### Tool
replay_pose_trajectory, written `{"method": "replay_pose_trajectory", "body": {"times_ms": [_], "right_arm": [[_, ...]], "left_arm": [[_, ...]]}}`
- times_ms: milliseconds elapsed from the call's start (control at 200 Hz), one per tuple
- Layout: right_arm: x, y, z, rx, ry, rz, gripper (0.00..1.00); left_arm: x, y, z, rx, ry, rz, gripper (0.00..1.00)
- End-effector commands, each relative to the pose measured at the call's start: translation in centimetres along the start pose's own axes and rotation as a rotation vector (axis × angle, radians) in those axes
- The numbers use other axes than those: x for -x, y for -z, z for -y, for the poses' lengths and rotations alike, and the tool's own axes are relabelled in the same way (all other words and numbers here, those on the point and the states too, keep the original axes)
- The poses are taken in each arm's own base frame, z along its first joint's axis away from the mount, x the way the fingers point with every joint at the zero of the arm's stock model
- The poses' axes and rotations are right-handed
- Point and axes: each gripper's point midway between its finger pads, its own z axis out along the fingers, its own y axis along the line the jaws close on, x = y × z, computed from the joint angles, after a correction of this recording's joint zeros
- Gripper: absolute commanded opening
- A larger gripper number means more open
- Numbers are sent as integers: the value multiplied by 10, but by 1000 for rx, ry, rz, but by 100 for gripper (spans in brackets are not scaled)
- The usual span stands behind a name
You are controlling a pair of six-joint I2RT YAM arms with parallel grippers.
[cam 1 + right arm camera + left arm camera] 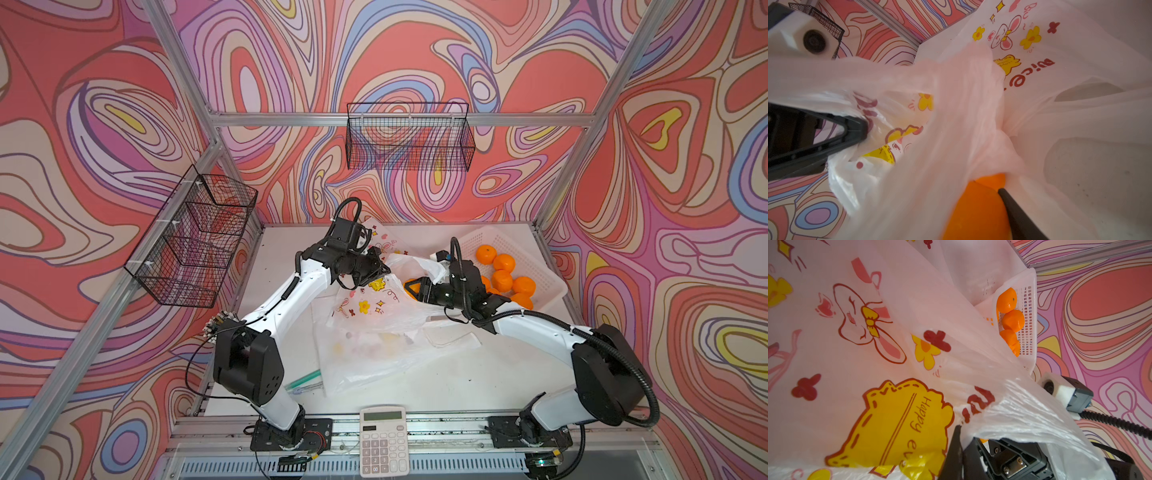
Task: Place the oranges into plastic bags & tie knots
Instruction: Place the orange in the plastic bag.
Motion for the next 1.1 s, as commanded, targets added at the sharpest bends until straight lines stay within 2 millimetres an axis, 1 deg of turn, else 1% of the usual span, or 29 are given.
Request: {"method": "replay_pose_trajectory", "body": {"times_ms": [0, 100, 195, 285, 331, 391, 536, 656, 716, 1002, 1097], "right_arm": [[28, -17, -19, 54, -17, 106, 65], [33, -32, -20, 75, -37, 122, 70], [37, -42, -22, 96, -45, 131, 78], [38, -46, -23, 98, -31, 126, 88], [39, -45, -21, 81, -19, 126, 92], [37, -43, -17, 55, -5, 122, 95], [34, -31, -14, 25, 24, 119, 95], [25, -18, -9, -7, 52, 102, 97], [23, -9, -6, -19, 57, 102, 98], [8, 34, 20, -100, 61, 91, 98], [3, 49, 23, -121, 81, 82, 98]], "left_arm": [[-1, 10, 10, -31, -21, 22, 0], [1, 13, 12, -32, -22, 34, 0], [4, 15, 12, -23, -24, 51, 0], [5, 18, 13, -22, -29, 58, 0], [5, 18, 13, -22, -29, 59, 0], [4, 17, 13, -21, -29, 55, 0], [4, 15, 11, -15, -31, 49, 0], [3, 12, 11, -23, -38, 37, 0], [2, 10, 10, -27, -42, 30, 0], [-1, 6, 4, -19, -40, 18, 0], [0, 4, 3, -16, -36, 20, 0]]}}
